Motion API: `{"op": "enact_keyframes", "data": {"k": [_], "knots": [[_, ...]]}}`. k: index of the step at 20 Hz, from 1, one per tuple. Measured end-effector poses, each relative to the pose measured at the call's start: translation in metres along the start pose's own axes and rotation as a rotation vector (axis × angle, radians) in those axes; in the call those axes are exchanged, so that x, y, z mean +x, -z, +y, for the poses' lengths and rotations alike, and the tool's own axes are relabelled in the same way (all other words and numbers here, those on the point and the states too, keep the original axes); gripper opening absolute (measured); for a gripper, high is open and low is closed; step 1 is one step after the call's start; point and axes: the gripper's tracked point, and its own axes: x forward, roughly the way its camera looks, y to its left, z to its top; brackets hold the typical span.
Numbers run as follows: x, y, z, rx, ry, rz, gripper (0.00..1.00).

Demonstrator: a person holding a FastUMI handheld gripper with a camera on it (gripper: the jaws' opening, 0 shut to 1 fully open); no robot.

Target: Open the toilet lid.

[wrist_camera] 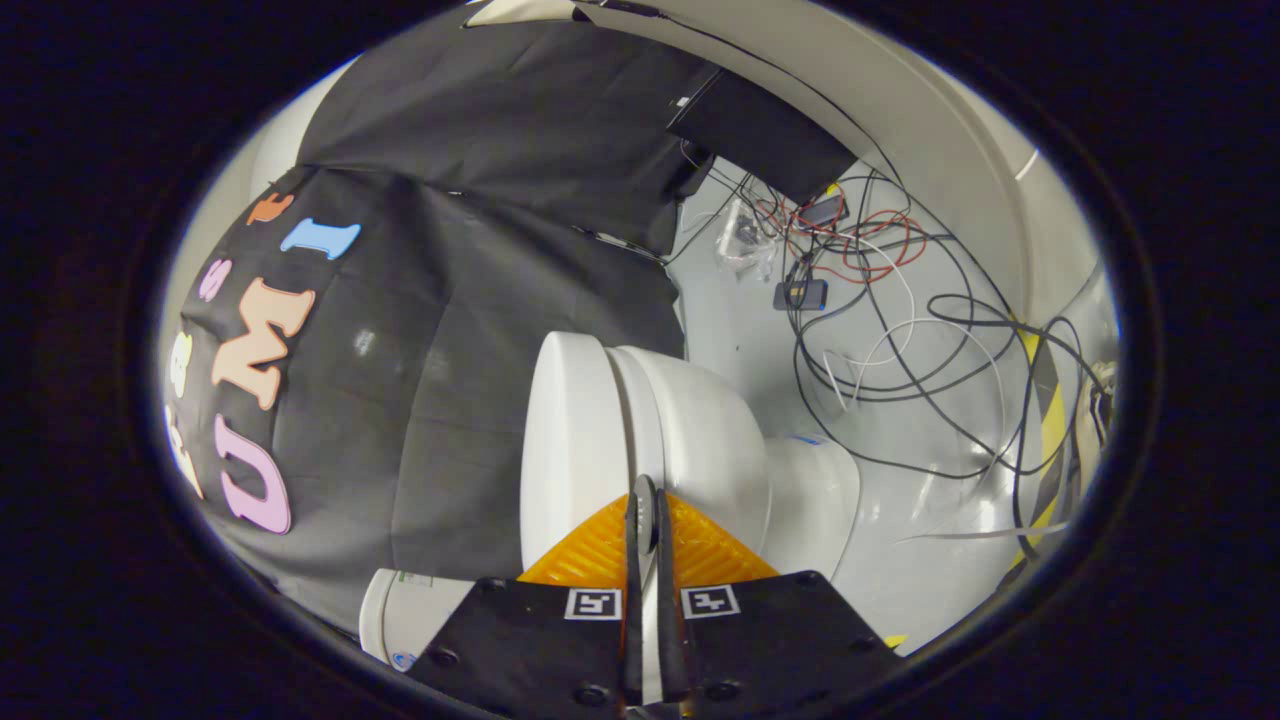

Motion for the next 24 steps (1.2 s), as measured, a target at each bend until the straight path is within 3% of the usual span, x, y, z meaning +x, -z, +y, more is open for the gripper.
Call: {"op": "enact_keyframes", "data": {"k": [12,24], "knots": [[-0.04,-0.004,0.097,-0.273,-0.173,-0.053,0.08],[-0.087,0.037,0.187,-0.592,-0.333,-0.041,0.08]]}}
